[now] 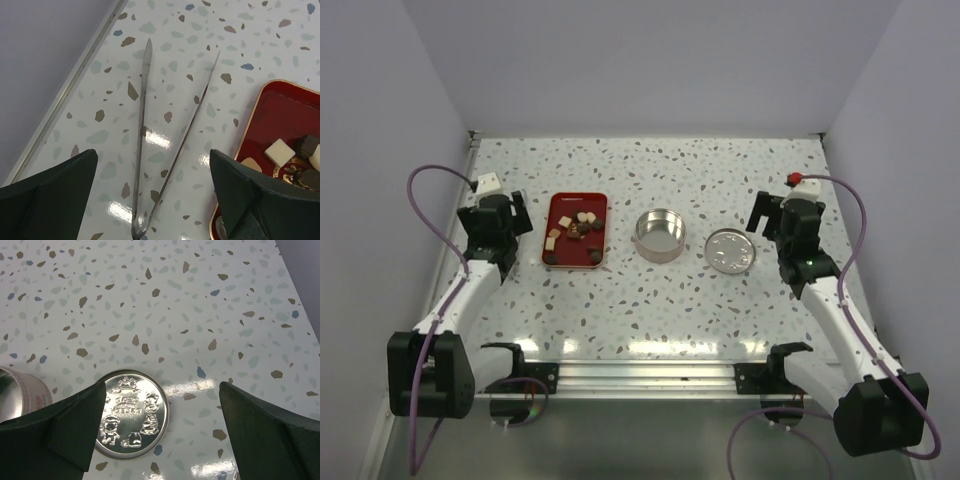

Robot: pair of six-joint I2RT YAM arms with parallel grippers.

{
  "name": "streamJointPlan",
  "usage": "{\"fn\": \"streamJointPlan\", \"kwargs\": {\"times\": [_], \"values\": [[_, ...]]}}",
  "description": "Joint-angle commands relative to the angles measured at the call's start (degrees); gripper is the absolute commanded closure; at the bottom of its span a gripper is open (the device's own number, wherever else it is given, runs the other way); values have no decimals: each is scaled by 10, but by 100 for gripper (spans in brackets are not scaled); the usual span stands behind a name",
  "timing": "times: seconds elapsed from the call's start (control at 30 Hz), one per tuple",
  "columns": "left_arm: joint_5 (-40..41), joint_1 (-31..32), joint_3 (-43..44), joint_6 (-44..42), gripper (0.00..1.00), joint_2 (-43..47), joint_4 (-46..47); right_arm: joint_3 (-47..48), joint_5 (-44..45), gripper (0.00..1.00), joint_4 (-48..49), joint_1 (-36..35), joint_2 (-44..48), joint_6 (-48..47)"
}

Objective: Pack the chocolate

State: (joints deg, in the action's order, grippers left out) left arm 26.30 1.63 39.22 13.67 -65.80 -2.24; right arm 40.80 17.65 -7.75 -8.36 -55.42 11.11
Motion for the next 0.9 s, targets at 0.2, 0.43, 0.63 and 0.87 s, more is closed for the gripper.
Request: {"fn": "streamJointPlan", "kwargs": {"times": [0.2,0.43,0.63,0.87], "values": [[-61,-12,-31,-62,0,-58,77,18,-21,1,3,-1,2,15],[-70,-14,-94,-66,1,-72,133,16,-40,1,6,-1,8,21],[-94,-37,-133,-64,0,-99,188,17,-39,1,1,-2,12,19],[-110,-47,-133,-67,0,-132,226,15,-41,1,-2,-1,13,17]]}}
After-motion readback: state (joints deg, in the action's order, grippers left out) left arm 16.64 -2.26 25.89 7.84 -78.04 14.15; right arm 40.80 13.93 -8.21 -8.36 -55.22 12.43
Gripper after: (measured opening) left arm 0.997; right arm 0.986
